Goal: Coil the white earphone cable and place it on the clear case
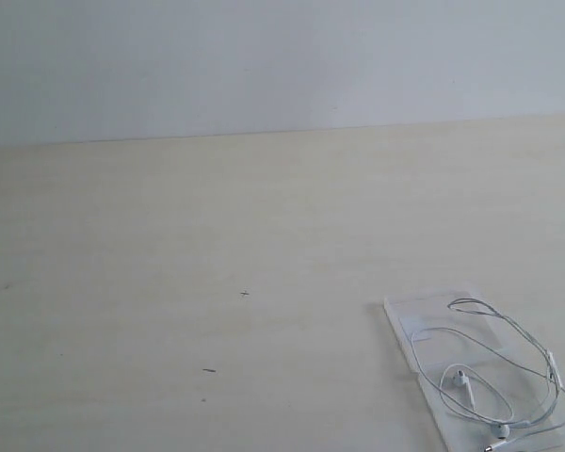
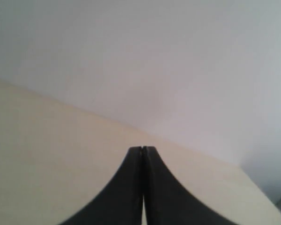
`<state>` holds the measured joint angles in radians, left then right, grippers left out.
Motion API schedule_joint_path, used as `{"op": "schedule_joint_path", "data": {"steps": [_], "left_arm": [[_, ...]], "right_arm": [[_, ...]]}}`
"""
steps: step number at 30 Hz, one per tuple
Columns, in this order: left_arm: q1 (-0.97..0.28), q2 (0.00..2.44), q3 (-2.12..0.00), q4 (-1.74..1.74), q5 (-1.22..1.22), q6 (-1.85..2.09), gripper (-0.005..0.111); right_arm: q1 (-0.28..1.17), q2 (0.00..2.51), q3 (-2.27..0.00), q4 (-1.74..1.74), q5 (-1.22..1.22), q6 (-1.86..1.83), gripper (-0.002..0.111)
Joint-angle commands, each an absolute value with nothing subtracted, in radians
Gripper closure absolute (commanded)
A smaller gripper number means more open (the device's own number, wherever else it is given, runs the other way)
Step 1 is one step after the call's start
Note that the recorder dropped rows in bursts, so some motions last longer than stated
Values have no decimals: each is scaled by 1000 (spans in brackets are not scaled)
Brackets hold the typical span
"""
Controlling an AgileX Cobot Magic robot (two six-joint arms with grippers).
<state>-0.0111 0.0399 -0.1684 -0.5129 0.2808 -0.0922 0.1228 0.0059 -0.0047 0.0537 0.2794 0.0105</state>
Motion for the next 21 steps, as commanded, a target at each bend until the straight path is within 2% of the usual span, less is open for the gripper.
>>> {"op": "schedule_joint_path", "data": {"steps": [1, 7, 21], "left_arm": [[-9, 34, -88, -276, 287, -137, 107], [-9, 0, -20, -43, 200, -35, 107], [-9, 0, 0, -32, 238, 21, 107]], "right_arm": [[115, 0, 0, 51, 266, 0, 108], [115, 0, 0, 51, 266, 0, 108], [115, 0, 0, 51, 266, 0, 108]]}}
